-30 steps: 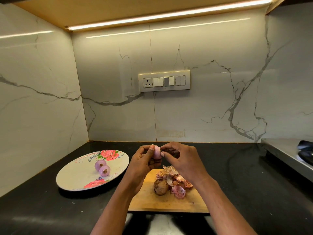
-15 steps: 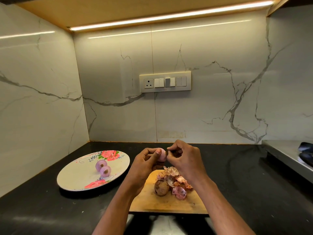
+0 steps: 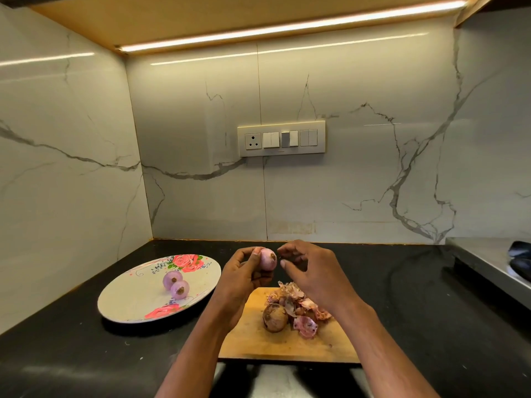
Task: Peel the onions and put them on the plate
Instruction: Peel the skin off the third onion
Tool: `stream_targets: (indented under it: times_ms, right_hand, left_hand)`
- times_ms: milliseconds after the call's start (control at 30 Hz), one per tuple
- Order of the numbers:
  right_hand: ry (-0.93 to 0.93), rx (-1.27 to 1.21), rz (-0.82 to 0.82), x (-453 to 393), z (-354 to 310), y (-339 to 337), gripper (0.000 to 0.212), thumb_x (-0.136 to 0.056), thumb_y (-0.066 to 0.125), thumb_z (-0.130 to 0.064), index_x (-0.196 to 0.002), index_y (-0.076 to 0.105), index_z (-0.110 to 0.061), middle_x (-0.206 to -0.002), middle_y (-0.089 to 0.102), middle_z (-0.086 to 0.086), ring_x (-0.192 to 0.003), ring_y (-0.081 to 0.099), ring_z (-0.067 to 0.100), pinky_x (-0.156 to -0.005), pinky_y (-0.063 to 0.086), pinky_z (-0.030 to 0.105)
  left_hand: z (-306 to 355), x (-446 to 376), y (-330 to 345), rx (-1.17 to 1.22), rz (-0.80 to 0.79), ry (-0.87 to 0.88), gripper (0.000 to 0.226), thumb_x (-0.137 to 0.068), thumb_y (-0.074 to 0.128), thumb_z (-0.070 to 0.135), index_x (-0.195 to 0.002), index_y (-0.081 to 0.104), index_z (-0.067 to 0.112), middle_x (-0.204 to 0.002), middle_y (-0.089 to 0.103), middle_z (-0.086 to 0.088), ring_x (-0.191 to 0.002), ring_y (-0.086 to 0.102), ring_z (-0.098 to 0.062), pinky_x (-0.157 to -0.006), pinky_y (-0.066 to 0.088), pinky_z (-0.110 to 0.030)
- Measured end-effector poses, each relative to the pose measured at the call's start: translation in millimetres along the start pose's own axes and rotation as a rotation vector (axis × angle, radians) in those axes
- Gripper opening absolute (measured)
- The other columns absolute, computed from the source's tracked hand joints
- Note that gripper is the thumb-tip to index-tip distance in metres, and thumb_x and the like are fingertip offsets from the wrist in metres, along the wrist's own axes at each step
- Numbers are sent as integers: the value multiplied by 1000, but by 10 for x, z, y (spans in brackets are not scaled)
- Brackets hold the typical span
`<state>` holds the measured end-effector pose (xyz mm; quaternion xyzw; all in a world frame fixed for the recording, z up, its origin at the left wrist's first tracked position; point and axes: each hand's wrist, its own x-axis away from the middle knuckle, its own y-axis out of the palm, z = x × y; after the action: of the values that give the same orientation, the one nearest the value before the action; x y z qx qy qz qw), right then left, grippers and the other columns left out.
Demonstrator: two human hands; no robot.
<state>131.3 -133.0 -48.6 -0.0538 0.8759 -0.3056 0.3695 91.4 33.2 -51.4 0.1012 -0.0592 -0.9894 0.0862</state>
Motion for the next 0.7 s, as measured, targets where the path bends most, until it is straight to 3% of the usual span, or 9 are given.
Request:
stream_targets:
  times_ms: [167,367,700]
  right_hand:
    - [-43,-17,73,10,-38,25,20,-91,73,-27,-111,74,-25,-99,72,-14,-85,62,-9,-78,47,3]
    - [-41,-5,100,36,-21,55,14,-88,75,-24,-102,76,-21,-90,73,-9,-80,66,-1,-72,52,9]
    - [51,21,143,-4,13,51,13,-91,71,-18,-97,62,-25,-90,62,-9,-80,60,0,-65,49,8]
  left_hand:
    - [-10,13,5,-27,-46,21,19,-98,57,23,-116,61,20,-112,69,-8,-100,69,-22,-77,57,-26]
    - [-41,7,-8,-125,-66,64,42,-80,67,36,-119,64,19,-104,75,-1,-95,72,-14,-80,58,-26]
    - [-55,-2,26,-112,-89,42,25,-102,50,30,-117,65,19,-107,71,-6,-92,69,-16,-75,55,-23]
